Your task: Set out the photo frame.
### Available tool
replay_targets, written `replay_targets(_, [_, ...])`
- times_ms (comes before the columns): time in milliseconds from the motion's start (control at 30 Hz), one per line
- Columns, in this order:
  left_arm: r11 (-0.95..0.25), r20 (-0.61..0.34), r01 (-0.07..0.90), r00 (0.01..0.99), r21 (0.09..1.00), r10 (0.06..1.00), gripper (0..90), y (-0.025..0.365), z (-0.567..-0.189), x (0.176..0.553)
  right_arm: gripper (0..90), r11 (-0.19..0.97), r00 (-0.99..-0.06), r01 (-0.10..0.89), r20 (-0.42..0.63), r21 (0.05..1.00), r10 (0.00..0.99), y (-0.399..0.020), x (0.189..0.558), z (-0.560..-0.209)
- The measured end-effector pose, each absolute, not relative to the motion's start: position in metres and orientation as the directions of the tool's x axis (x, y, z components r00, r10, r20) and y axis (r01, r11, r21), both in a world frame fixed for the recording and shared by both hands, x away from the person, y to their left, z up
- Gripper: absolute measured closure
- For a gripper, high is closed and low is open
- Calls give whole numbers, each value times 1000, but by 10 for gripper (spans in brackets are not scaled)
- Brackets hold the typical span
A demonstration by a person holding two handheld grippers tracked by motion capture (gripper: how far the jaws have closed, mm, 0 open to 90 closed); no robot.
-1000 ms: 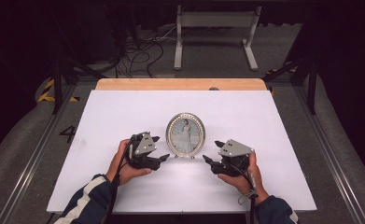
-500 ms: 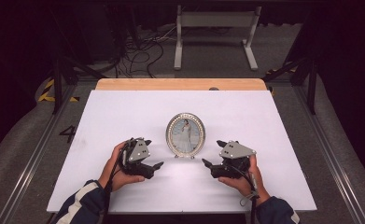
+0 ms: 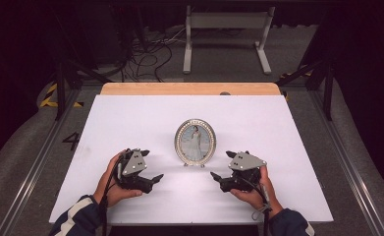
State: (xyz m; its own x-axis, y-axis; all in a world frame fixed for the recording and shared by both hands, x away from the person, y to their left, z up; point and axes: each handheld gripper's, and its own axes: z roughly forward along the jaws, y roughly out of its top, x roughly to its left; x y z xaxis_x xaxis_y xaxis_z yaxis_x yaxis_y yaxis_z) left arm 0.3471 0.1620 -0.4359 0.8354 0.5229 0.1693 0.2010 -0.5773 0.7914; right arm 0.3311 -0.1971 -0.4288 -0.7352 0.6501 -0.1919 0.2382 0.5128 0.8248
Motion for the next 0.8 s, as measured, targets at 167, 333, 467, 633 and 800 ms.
replay_targets(167, [-570, 154, 216, 834, 793, 530, 96, 172, -439, 342, 124, 511, -718, 256, -192, 821, 669, -207, 327, -433])
replay_targets(333, [-573, 157, 220, 831, 790, 534, 67, 182, -443, 337, 124, 505, -700, 259, -200, 823, 686, -216, 322, -433])
replay_targets(467, [-576, 159, 227, 825, 785, 542, 65, 190, -446, 334, 124, 515, -692, 262, -212, 816, 690, -221, 320, -434])
replay_targets(633, [-572, 153, 241, 818, 784, 554, 65, 202, -449, 329, 124, 528, -682, 271, -227, 805, 696, -225, 317, -437])
replay_targets(800, [-567, 152, 252, 809, 784, 568, 65, 212, -451, 325, 126, 523, -675, 267, -230, 809, 701, -228, 315, -438])
